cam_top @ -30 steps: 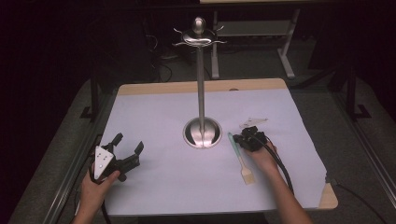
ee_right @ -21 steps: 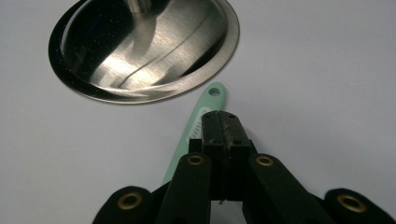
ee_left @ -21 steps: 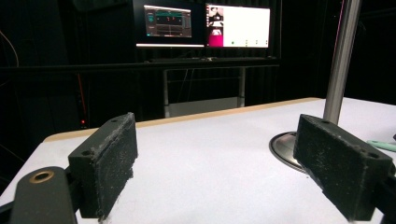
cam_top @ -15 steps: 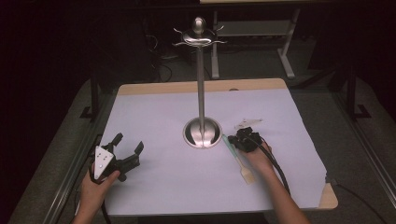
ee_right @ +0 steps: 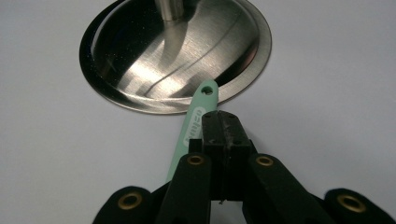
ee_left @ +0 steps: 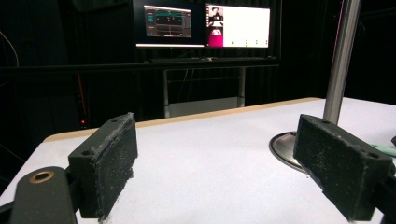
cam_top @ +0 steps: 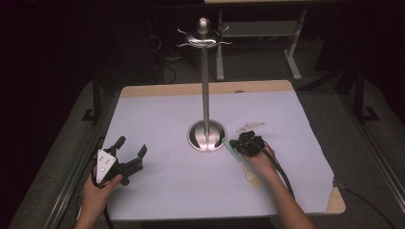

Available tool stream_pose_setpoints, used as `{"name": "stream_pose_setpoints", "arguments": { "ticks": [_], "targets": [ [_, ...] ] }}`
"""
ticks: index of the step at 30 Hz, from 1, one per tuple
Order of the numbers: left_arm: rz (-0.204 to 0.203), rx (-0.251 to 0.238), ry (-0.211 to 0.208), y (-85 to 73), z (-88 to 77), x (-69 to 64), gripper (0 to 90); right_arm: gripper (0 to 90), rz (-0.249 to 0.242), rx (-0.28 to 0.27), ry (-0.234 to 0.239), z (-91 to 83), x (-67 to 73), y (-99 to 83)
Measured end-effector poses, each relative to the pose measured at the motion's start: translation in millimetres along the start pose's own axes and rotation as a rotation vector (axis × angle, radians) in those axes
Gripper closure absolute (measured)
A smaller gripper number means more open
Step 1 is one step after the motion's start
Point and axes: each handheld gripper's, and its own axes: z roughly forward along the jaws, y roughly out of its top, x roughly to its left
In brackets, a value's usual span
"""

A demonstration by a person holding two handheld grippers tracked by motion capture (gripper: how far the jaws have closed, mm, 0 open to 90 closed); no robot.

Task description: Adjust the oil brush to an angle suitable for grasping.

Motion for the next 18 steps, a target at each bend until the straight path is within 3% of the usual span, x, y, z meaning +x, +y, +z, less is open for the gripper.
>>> {"name": "stream_pose_setpoints", "arguments": {
  "ticks": [6, 18],
  "targets": [
    [0.001, -0.002, -0.001, -0.1, 0.2, 0.0, 13.3, 90.0, 0.012, -0.008, 0.031, 0.0, 2.3, 0.9],
    [-0.001, 0.0, 0.0, 0.0, 0.0, 0.0, 13.3, 90.0, -0.034, -0.011, 0.064, 2.6, 12.1, 4.8]
  ]
}}
